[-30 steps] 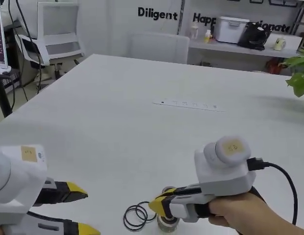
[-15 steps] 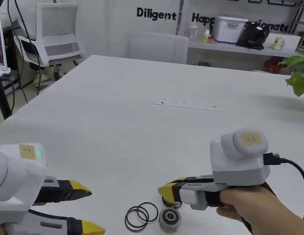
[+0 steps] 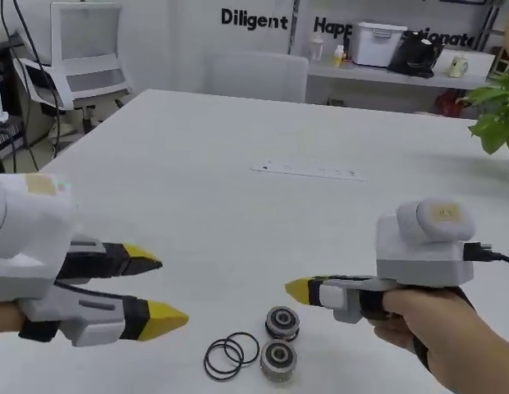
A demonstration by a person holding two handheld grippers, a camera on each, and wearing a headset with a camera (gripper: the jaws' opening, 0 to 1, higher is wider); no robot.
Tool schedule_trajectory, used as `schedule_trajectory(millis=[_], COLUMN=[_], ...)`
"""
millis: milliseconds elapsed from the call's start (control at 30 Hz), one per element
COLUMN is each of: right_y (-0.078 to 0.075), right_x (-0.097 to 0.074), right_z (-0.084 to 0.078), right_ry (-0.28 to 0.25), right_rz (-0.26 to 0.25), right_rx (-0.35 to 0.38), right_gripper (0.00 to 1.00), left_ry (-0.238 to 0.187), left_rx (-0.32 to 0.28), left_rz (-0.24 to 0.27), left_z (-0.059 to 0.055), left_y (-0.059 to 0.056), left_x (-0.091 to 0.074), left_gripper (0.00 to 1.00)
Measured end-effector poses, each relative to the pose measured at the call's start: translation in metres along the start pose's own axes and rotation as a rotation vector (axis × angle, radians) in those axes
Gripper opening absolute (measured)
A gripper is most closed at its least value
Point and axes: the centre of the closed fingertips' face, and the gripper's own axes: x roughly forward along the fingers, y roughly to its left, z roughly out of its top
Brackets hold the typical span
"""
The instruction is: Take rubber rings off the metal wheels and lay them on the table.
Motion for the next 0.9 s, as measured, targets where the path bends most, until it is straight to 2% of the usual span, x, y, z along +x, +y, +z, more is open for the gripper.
schedule_trajectory(millis=[200, 333, 433, 533, 700, 767, 833, 867, 900], right_y=[-0.015, -0.019, -0.019, -0.021, -0.026, -0.027, -0.027, -0.027, -0.027], right_x=[-0.003, -0.004, -0.005, -0.005, -0.003, -0.002, -0.002, -0.002, -0.002], right_z=[-0.006, -0.012, -0.012, -0.015, -0.025, -0.031, -0.036, -0.037, -0.038], right_ry=[0.004, 0.019, 0.019, 0.028, 0.07, 0.092, 0.111, 0.117, 0.123], right_rz=[-0.037, -0.05, -0.053, -0.06, -0.073, -0.077, -0.072, -0.071, -0.069], right_rx=[0.037, 0.074, 0.077, 0.073, 0.049, 0.04, 0.034, 0.029, 0.023], right_gripper=[0.1, 0.1, 0.1, 0.1, 0.1, 0.1, 0.1, 0.1, 0.1], left_ry=[-0.014, -0.042, -0.068, -0.08, -0.082, -0.093, -0.126, -0.132, -0.124], left_rx=[0.052, 0.079, 0.113, 0.118, 0.131, 0.112, 0.051, 0.003, -0.007], left_rz=[-0.025, -0.057, -0.07, -0.083, -0.103, -0.092, -0.083, -0.072, -0.063], left_z=[0.022, 0.04, 0.054, 0.063, 0.067, 0.065, 0.064, 0.061, 0.058], left_y=[-0.004, -0.01, -0.015, -0.02, -0.026, -0.027, -0.027, -0.025, -0.023], left_x=[0.018, 0.034, 0.045, 0.057, 0.077, 0.086, 0.093, 0.097, 0.1], left_gripper=[0.46, 0.45, 0.44, 0.43, 0.41, 0.38, 0.34, 0.34, 0.33])
